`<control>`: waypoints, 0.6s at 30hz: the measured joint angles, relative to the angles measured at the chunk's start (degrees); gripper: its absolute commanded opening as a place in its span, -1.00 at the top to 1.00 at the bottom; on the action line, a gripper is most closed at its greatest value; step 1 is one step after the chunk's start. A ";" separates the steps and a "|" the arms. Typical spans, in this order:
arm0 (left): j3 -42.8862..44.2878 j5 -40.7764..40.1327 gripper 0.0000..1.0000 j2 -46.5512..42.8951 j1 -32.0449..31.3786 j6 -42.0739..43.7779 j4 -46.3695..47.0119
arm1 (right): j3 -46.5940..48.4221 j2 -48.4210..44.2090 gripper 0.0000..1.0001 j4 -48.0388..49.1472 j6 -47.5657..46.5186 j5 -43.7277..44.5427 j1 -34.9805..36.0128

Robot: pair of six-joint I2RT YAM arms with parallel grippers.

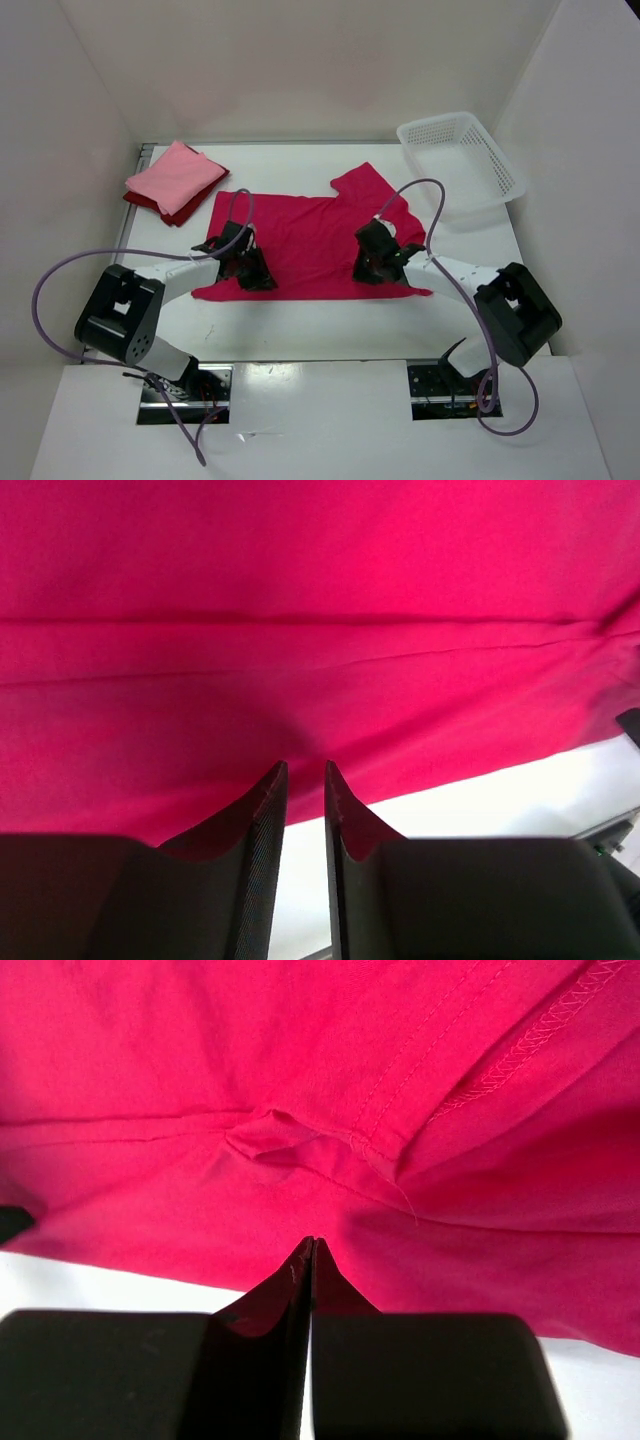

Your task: Fold and stack the t-shirts

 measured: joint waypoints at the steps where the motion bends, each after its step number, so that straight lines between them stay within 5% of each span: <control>1: -1.03 0.57 0.39 0.09 0.48 -0.07 0.52 | -0.26 0.02 0.97 0.31 0.31 0.28 0.00; 7: -5.86 8.81 0.39 0.46 7.13 -1.84 5.33 | -4.42 1.01 0.97 1.42 2.80 1.29 -0.02; 18: -10.34 8.76 0.37 -5.18 7.69 -1.40 3.82 | -12.87 -8.35 0.97 1.73 8.68 0.55 -0.13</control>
